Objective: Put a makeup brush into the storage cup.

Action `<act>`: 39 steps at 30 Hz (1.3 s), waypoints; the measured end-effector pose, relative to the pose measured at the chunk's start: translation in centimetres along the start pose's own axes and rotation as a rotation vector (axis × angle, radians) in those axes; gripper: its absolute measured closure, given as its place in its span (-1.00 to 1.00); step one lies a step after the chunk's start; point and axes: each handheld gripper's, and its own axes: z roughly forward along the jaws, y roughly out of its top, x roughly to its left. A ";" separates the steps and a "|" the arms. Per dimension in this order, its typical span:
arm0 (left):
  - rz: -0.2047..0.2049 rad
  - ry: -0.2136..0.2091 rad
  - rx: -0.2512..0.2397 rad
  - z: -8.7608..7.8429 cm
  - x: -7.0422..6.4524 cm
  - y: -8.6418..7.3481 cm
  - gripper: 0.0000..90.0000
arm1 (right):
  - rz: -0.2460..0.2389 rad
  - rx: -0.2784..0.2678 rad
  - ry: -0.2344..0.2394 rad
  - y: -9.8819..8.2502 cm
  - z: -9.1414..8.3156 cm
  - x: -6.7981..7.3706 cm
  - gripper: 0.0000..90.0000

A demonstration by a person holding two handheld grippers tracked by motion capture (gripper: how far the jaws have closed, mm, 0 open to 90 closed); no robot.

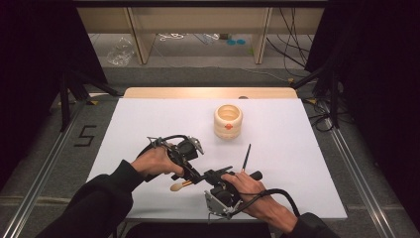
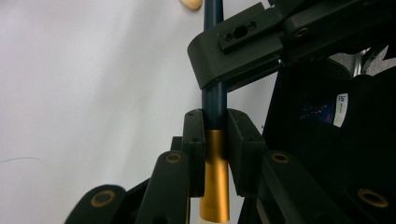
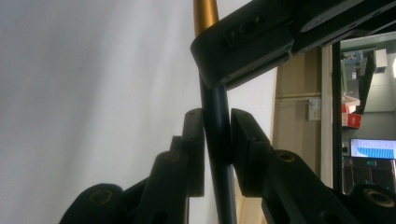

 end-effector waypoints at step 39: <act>-0.026 0.093 -0.253 -3.6 0.4 -1.4 0.09 | 0.105 0.033 -0.004 -1.5 -0.4 -1.1 0.75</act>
